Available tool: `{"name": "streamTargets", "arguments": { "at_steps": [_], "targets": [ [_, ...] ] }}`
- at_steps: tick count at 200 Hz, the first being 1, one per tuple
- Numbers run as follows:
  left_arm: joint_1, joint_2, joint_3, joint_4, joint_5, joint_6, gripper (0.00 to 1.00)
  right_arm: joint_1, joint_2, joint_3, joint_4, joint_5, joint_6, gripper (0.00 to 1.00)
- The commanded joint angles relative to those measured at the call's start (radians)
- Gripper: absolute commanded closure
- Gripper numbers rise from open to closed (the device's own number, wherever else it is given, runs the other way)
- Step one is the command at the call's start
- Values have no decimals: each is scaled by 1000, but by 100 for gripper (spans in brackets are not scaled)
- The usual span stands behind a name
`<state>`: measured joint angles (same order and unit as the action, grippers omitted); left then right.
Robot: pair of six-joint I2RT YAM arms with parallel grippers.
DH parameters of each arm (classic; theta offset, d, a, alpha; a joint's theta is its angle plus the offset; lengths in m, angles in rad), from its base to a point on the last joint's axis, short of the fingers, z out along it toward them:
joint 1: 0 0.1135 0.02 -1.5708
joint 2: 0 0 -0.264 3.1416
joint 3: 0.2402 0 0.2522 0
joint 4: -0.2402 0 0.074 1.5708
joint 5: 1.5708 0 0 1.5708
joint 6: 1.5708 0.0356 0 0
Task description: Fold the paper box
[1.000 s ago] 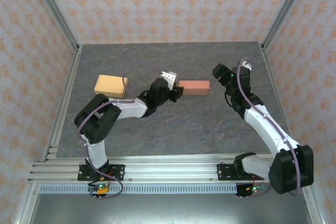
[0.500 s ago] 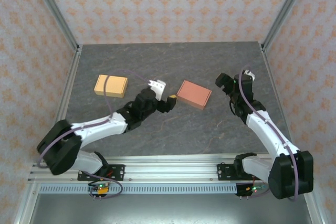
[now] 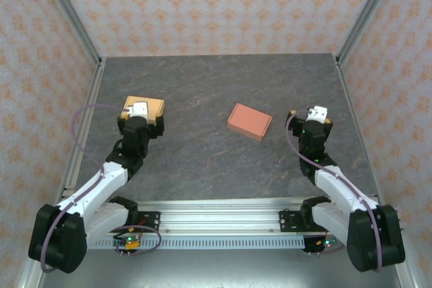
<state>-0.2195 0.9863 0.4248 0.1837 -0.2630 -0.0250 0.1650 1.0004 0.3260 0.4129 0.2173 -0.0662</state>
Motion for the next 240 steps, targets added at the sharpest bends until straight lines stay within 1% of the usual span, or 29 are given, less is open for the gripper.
{"name": "streamTargets", "arguments": {
  "at_steps": [1,17,27,38,46,53,58,61,69,79,93,102,110,114,120,162,174,183,193,240],
  "targets": [
    [74,-1,-82,112,65,-9,0,-13,93,-44,199,-1,-26,1],
    [90,56,-122,239,113,40,0,-24,217,-45,326,-10,-29,1],
    [109,122,-129,328,147,56,0,-56,289,-41,396,-70,-15,1],
    [128,178,-94,345,210,71,0,-90,355,-18,430,-147,-22,1],
    [132,219,-95,421,228,72,0,-118,394,2,420,-191,-7,1],
    [135,258,-95,481,233,70,0,-131,435,0,461,-218,-3,1],
    [137,287,-87,503,230,73,0,-136,460,-6,493,-227,-3,1],
    [137,299,-73,488,233,80,0,-136,472,-8,507,-230,-3,1],
    [137,331,-30,445,237,87,0,-136,489,-1,517,-239,-8,1],
    [138,371,6,426,227,89,0,-135,492,28,457,-251,-13,1],
    [148,438,6,495,218,87,0,-136,516,31,478,-261,-17,1],
    [158,480,-1,544,220,81,0,-136,505,35,448,-255,-14,1],
    [166,512,-7,584,211,68,0,-137,516,40,459,-251,-15,1],
    [172,514,-18,600,205,58,0,-137,517,45,451,-250,-16,1],
    [176,506,-11,573,206,48,0,-137,514,53,425,-252,-18,1],
    [179,513,-3,567,214,50,0,-137,516,65,409,-231,-8,1],
    [178,514,-1,566,210,48,0,-137,521,107,329,-199,12,1],
    [180,514,2,560,205,45,0,-137,517,87,371,-197,9,1],
    [180,514,2,560,205,42,0,-136,519,101,342,-202,9,1],
    [179,514,3,559,203,44,0,-137,518,97,350,-202,9,1]
  ]
}}
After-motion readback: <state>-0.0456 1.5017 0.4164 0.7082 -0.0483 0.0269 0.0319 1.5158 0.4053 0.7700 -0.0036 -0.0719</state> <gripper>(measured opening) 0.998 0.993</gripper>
